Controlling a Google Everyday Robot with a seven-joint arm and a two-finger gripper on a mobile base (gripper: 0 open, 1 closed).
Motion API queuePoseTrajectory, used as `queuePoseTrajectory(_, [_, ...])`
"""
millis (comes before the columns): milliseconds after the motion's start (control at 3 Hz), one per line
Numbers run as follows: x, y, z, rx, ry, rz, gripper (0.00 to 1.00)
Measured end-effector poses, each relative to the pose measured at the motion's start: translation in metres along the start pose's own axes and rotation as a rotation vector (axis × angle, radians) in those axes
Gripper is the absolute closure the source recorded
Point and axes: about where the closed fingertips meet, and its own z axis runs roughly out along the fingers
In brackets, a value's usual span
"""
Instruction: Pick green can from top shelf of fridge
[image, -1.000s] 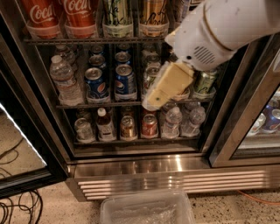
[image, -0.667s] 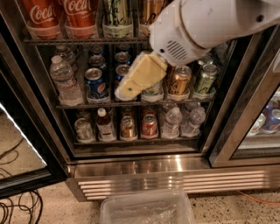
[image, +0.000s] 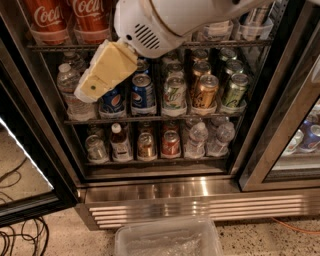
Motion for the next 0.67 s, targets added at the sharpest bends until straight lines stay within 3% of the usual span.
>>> queuePoseTrajectory(333, [-0.0019, 0.0008, -0.0012, 0.002, -0.001, -0.003, 0.00])
queuePoseTrajectory(667, [-0.0035, 0.0040, 0.0063, 0.059, -0.015, 0.058, 0.00])
